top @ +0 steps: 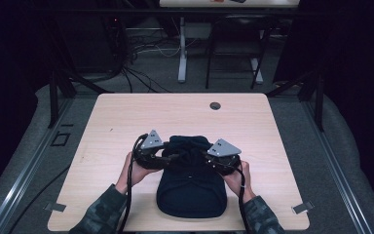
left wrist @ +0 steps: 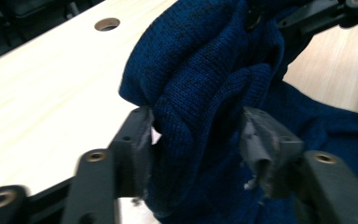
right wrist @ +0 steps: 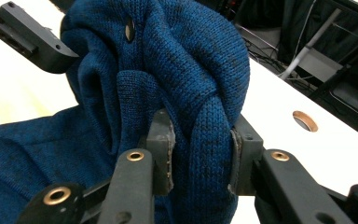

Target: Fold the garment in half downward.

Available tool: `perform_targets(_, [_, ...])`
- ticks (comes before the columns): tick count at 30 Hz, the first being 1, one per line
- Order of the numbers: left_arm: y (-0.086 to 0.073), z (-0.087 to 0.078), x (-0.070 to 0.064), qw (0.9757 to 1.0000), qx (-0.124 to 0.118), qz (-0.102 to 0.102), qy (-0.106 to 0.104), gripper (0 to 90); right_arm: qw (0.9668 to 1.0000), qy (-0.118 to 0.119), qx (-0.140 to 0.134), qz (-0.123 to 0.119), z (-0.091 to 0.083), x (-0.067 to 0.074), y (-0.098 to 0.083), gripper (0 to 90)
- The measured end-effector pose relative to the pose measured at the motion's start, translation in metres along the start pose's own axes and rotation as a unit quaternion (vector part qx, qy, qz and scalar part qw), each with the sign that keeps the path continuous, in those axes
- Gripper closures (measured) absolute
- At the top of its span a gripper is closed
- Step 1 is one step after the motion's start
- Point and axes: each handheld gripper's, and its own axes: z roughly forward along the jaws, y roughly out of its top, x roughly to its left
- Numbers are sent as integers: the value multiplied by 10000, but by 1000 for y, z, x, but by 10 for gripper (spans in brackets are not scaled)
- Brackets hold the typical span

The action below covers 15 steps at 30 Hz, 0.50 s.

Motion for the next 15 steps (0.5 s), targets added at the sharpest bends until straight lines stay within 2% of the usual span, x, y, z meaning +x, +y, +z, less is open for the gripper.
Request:
perform_targets(2, [-2, 2, 2, 10000, 35, -73, -31, 349, 10000, -4, -52, -44, -2, 1, 1, 671])
perform_targets(4, [-5, 6, 2, 9999, 81, -125, -47, 350, 9999, -11, -119, -106, -3, 2, 2, 671])
perform_targets(5, [-6, 7, 2, 9998, 109, -151, -72, 368, 9999, 58, -94, -116, -3, 2, 2, 671])
perform_targets(6, [-8, 8, 1, 9998, 89, -161, -59, 404, 9999, 42, -82, -138, -4, 2, 3, 671])
perform_targets(9, [-11, 9, -2, 10000, 39, -86, 32, 623, 9999, 96, -95, -106, -4, 1, 2, 670])
perform_targets(10, [-12, 8, -2, 10000, 10, -31, 40, 672, 9999, 100, -102, -97, -5, 0, 2, 670])
perform_targets(13, [-11, 5, -6, 9996, -92, 172, 209, 755, 9998, 178, -60, -48, -7, -3, 2, 653])
perform_targets(15, [-11, 2, -10, 9988, -175, 310, 341, 772, 9989, 439, 118, 102, -7, -6, 2, 624])
